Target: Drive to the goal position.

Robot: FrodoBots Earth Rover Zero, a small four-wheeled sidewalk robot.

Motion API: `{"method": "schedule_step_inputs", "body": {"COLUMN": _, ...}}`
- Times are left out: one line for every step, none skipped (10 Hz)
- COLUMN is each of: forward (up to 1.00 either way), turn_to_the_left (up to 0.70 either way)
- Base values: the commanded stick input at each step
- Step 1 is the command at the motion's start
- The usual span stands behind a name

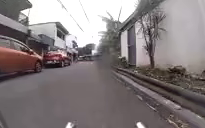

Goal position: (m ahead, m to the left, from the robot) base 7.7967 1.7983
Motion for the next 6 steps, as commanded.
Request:
{"method": "schedule_step_inputs", "body": {"forward": 0.7, "turn_to_the_left": -0.14}}
{"method": "schedule_step_inputs", "body": {"forward": 0.7, "turn_to_the_left": -0.04}}
{"method": "schedule_step_inputs", "body": {"forward": 0.7, "turn_to_the_left": 0.0}}
{"method": "schedule_step_inputs", "body": {"forward": 0.7, "turn_to_the_left": 0.0}}
{"method": "schedule_step_inputs", "body": {"forward": 0.7, "turn_to_the_left": 0.0}}
{"method": "schedule_step_inputs", "body": {"forward": 0.7, "turn_to_the_left": 0.0}}
